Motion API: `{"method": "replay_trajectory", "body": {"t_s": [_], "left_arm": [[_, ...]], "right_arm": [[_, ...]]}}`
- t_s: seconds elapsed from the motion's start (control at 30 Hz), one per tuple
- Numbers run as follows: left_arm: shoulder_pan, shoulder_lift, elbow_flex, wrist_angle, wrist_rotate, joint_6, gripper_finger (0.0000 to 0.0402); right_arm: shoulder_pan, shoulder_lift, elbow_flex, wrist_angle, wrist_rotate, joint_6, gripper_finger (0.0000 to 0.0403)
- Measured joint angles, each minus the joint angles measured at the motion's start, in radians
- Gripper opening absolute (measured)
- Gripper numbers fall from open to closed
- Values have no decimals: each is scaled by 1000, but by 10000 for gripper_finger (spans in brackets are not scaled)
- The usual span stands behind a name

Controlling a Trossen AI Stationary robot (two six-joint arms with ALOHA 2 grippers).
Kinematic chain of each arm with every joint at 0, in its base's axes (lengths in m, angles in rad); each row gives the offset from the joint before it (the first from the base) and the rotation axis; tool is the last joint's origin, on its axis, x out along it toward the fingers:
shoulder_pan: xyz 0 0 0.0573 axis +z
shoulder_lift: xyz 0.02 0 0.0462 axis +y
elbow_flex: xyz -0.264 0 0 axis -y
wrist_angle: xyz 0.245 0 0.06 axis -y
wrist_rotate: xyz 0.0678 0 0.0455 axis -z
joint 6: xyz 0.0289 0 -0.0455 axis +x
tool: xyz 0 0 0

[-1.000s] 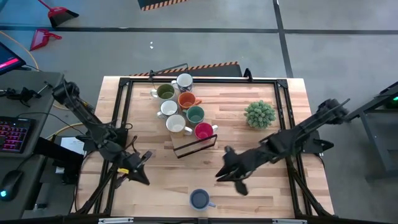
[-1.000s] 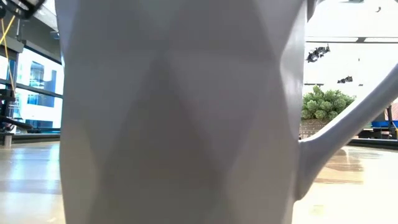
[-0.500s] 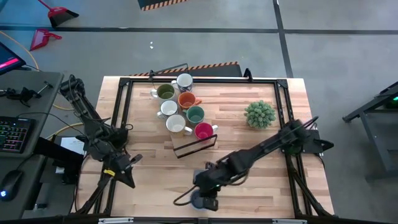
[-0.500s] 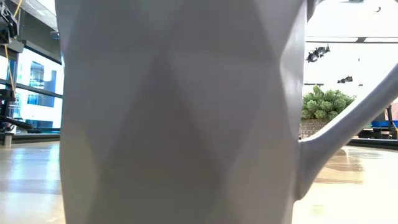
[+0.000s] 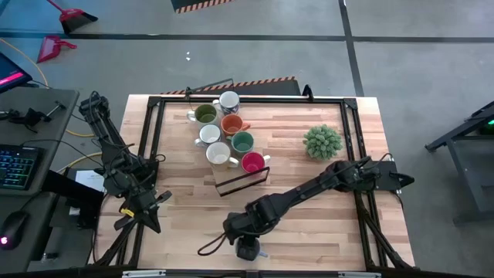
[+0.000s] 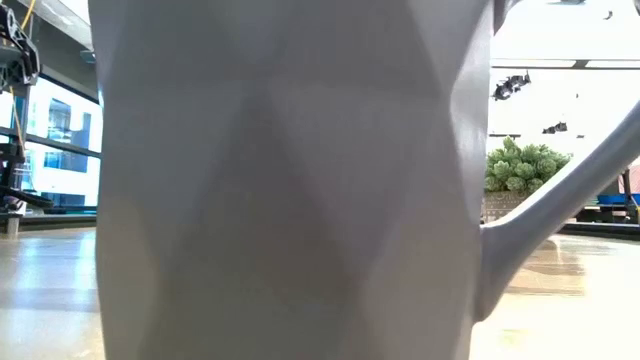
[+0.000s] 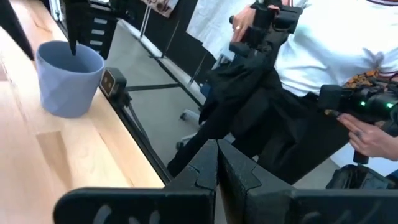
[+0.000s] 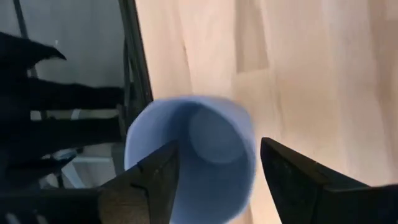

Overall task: Place coffee mugs
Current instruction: Put the blue mug on the shelf

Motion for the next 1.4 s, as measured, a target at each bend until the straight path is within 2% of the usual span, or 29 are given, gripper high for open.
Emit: {"method": "replay_trajectory", "body": {"t_s": [0.1, 0.3, 0.67, 0.93, 1.23, 1.4], "left_arm": [[-8, 2, 0, -3, 0, -7, 0], [-16, 2, 0, -2, -1, -7, 0], [-16, 2, 0, -7, -1, -7, 0], [-15, 2, 0, -19, -2, -15, 0], [-16, 2, 0, -18, -2, -17, 0], [-15, 2, 0, -19, -2, -39, 0]], "right_arm": [[2, 7, -7, -35, -6, -5, 203], [1, 18, -8, -70, 87, -14, 203], [4, 71, -8, -63, 72, -18, 203], [4, 71, -8, -58, 113, -20, 203], [4, 71, -8, -57, 132, 54, 203], [4, 71, -8, -57, 109, 111, 173]]}}
